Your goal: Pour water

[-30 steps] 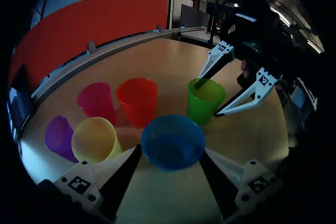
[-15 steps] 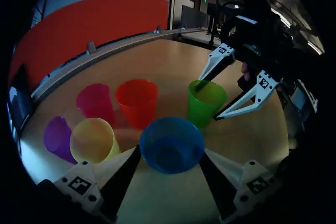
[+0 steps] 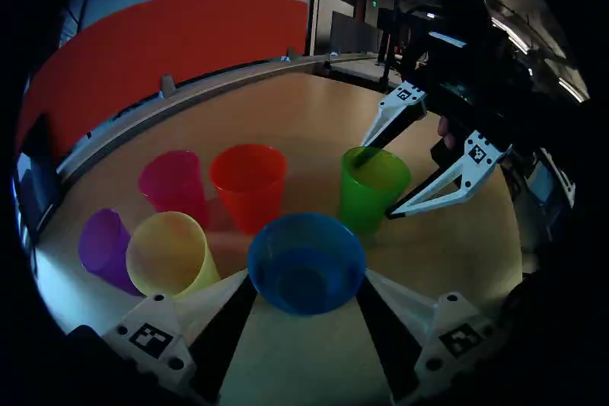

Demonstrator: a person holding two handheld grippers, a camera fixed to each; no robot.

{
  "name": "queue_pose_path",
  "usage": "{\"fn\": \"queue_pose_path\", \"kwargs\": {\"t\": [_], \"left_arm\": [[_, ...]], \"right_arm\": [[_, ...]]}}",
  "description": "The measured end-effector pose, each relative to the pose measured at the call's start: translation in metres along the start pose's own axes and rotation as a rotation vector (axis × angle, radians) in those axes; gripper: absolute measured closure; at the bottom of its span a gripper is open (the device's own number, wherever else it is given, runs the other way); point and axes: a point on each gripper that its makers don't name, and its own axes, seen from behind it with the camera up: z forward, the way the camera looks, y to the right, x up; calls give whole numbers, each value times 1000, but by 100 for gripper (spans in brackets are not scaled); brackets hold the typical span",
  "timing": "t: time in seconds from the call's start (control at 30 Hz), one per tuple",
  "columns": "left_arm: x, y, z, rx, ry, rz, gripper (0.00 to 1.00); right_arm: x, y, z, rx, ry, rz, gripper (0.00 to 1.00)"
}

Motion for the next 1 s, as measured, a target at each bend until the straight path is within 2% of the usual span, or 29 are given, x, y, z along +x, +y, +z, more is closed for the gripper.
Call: {"fn": "queue_pose_path", "kwargs": {"t": [0.2,0.5,0.8,1.0], "left_arm": [[1,0,-3,4,7,-4,15],[5,1,-15,10,39,-17,15],[23,-2,-48,47,110,-27,15],[37,-12,-75,99,158,-28,15]], "right_arm": [[1,-1,1,-3,6,9,10],[9,-3,-7,-10,30,15,12],[29,-7,-24,-28,88,0,11],[51,-8,-35,-41,150,0,12]]}}
